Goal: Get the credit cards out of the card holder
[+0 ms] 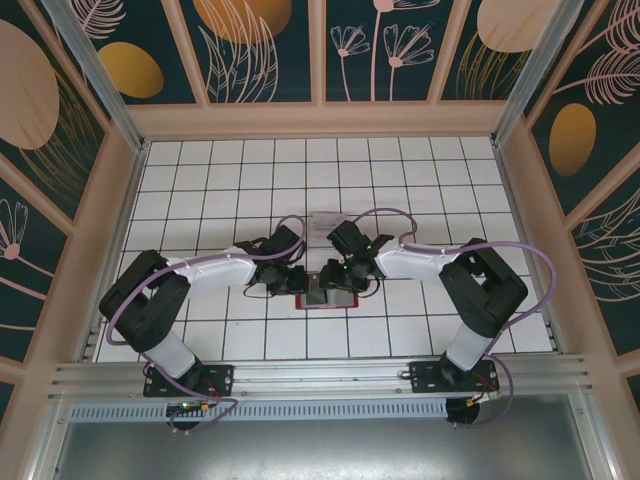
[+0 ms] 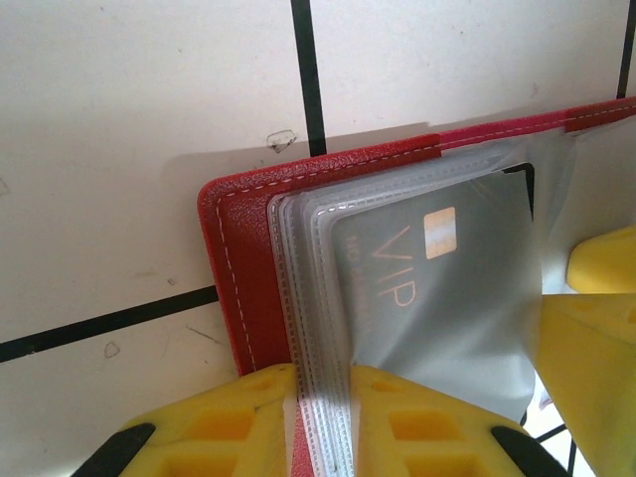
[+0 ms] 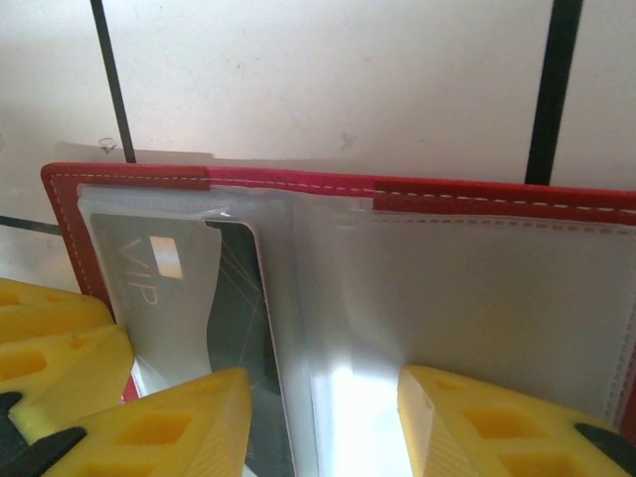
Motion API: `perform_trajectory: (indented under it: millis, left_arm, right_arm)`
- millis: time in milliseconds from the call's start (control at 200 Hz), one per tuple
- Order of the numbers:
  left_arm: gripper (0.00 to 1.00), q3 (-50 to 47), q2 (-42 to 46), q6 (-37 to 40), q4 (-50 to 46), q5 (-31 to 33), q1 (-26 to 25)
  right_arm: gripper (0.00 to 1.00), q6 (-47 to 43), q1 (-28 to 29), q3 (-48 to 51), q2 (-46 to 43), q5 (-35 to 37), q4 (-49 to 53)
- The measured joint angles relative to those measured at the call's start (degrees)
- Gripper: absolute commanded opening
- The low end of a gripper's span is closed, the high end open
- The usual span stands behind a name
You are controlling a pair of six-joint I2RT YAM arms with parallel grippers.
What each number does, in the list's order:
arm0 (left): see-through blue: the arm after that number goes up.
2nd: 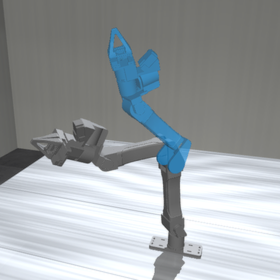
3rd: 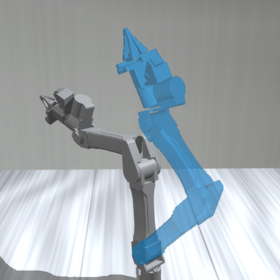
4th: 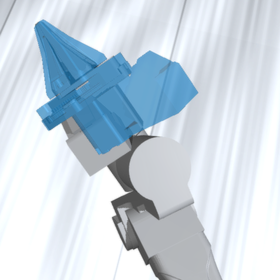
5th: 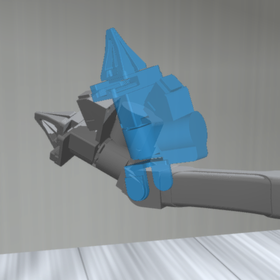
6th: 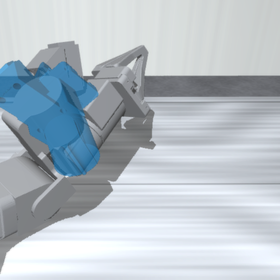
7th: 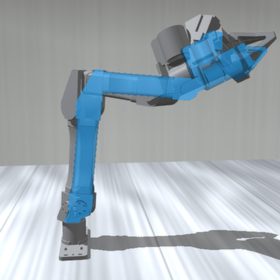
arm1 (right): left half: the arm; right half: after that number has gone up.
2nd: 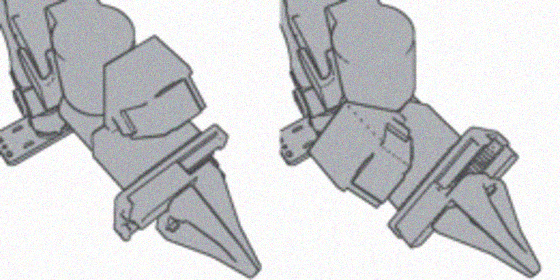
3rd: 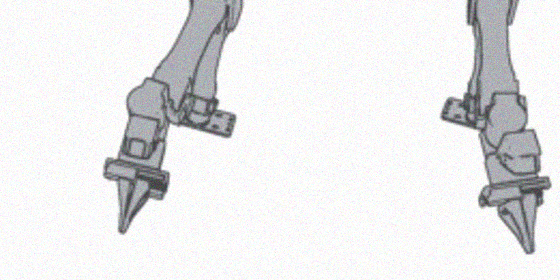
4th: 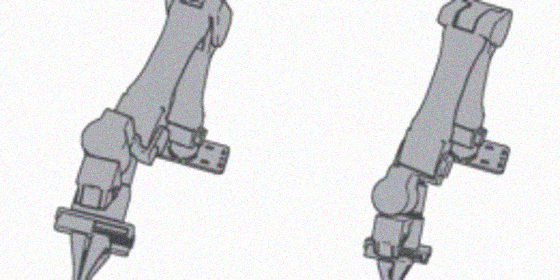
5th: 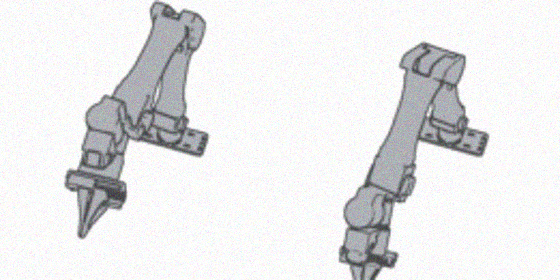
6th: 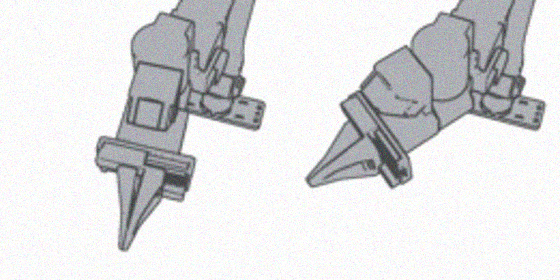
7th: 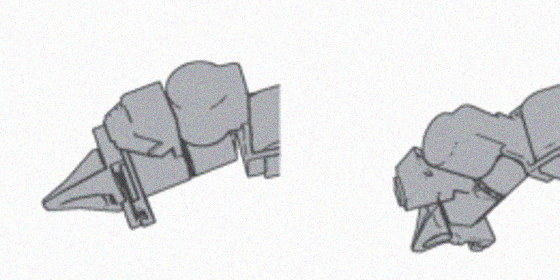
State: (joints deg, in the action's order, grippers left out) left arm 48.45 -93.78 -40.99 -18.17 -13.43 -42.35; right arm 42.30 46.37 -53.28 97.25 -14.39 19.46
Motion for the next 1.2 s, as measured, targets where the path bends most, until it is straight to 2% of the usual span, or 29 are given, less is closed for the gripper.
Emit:
perform_trajectory:
  millis: [195,625,816,961,1076,1201]
  left_arm:
    - [0.23,0.4,0.0,0.0,-0.6,0.4,0.0]
    - [0.24,0.8,0.0,0.3,-2.3,0.7,0.0]
    - [0.24,0.8,0.0,0.4,-2.7,0.7,0.0]
    - [0.24,0.8,0.0,0.4,-2.7,0.7,0.0]
    - [0.24,0.8,0.0,0.4,-2.8,0.7,0.0]
    - [0.24,1.1,0.0,0.4,-3.5,1.0,0.0]
  right_arm:
    - [0.45,0.0,0.7,-1.4,0.8,1.5,1.7]
    - [0.24,0.0,0.8,-1.5,0.8,2.9,3.0]
    - [0.19,0.0,0.8,-1.5,0.8,3.3,3.5]
    - [0.20,0.0,0.8,-1.5,0.8,3.5,3.5]
    - [0.32,0.1,0.8,-1.5,0.6,3.7,3.5]
    - [0.36,0.2,0.8,-1.5,-0.4,3.9,3.6]
